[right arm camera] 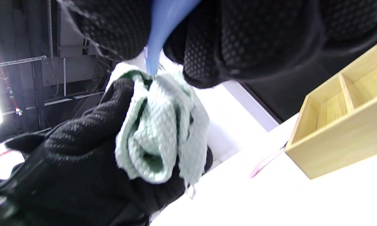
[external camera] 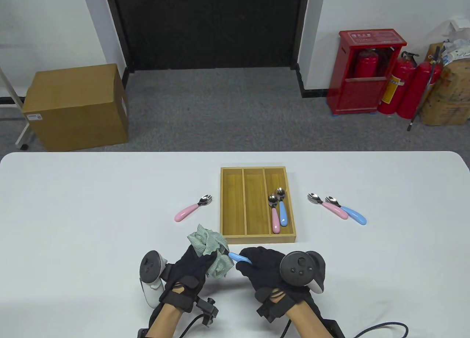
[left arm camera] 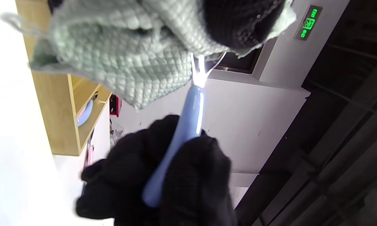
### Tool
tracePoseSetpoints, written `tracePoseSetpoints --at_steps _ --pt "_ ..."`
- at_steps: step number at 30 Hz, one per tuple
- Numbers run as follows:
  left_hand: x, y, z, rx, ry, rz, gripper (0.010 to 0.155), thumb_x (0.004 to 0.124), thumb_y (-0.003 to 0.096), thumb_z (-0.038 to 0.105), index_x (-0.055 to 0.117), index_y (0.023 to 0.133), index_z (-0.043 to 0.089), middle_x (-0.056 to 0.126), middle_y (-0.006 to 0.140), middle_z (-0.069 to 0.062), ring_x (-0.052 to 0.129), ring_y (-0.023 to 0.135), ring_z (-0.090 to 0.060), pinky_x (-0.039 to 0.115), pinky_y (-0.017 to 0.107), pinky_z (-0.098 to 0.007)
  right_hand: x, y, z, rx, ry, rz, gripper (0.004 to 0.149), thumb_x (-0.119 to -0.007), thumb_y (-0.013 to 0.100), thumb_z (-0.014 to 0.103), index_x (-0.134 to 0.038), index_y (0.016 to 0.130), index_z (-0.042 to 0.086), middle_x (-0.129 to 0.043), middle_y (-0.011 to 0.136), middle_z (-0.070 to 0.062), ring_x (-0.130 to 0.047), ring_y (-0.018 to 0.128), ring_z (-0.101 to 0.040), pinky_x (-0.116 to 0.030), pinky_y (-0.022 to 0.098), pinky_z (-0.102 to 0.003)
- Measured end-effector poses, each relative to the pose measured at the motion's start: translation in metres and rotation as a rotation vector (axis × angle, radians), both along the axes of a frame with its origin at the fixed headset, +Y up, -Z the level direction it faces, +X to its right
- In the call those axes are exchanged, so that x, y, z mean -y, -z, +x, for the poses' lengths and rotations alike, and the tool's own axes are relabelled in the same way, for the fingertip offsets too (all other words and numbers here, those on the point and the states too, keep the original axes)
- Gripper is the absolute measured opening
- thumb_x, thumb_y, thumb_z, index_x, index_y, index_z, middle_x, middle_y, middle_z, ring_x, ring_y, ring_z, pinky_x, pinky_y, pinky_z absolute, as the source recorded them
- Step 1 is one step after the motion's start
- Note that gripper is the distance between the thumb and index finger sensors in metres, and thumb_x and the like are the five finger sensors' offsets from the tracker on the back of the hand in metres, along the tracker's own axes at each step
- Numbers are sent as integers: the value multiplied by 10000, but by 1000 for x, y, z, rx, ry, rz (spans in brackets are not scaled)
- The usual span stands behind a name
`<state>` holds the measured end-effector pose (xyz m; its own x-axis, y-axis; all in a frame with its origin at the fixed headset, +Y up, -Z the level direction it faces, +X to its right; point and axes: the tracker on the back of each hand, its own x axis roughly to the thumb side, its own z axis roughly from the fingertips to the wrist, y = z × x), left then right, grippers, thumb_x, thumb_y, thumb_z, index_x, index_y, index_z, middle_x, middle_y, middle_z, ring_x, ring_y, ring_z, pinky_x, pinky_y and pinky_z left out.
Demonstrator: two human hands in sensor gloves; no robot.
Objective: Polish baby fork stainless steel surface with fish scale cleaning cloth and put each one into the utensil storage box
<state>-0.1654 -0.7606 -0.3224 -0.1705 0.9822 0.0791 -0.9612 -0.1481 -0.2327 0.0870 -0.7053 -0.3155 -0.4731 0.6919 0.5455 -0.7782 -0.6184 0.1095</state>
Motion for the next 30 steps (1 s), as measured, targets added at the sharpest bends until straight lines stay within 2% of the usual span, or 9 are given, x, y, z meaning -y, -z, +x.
tracePoseSetpoints --at_steps 2,7,12,17,22,26,30 --pt "-1 0 -4 -42 47 13 486 820 523 419 723 966 244 945 822 -7 1013 692 -231 750 616 -520 1 0 -3 -16 -28 0 444 -816 407 406 -868 720 96 -956 502 -194 -931 221 -276 -785 307 -572" --pt "-12 0 -17 -259 331 88 448 850 482 415 796 896 250 1001 703 27 1056 573 -178 792 590 -491 2 -3 -15 -70 -151 -7 481 -822 407 404 -852 751 69 -957 520 -205 -938 236 -289 -784 319 -577" --pt "-9 1 -38 -407 386 73 441 848 477 418 818 879 241 1009 673 25 1058 544 -184 797 571 -498 6 -2 -14 -81 -204 -51 483 -827 417 384 -841 766 51 -951 546 -224 -941 261 -311 -773 335 -592" --pt "-5 4 -59 -441 360 48 443 846 488 415 806 888 228 1002 686 13 1050 557 -198 783 574 -507 10 8 2 43 -167 -49 465 -832 417 371 -850 757 54 -952 539 -229 -939 255 -316 -770 331 -594" --pt "-3 4 -53 -413 331 47 451 831 505 427 790 904 220 994 706 6 1044 573 -208 773 580 -512 15 20 20 181 -114 -72 457 -832 422 370 -854 758 61 -953 555 -232 -945 277 -330 -764 347 -603" --pt "-9 2 -44 -379 366 91 459 828 503 433 792 904 212 998 706 1 1046 572 -214 774 576 -516 17 44 25 329 -50 -120 445 -838 427 365 -866 758 69 -946 592 -245 -942 325 -367 -739 381 -629" --pt "-11 2 -43 -362 371 105 465 827 503 433 794 903 198 999 703 -8 1048 567 -222 773 569 -520 11 70 29 492 -110 -140 438 -836 428 375 -877 760 92 -939 637 -242 -938 374 -392 -721 410 -641"
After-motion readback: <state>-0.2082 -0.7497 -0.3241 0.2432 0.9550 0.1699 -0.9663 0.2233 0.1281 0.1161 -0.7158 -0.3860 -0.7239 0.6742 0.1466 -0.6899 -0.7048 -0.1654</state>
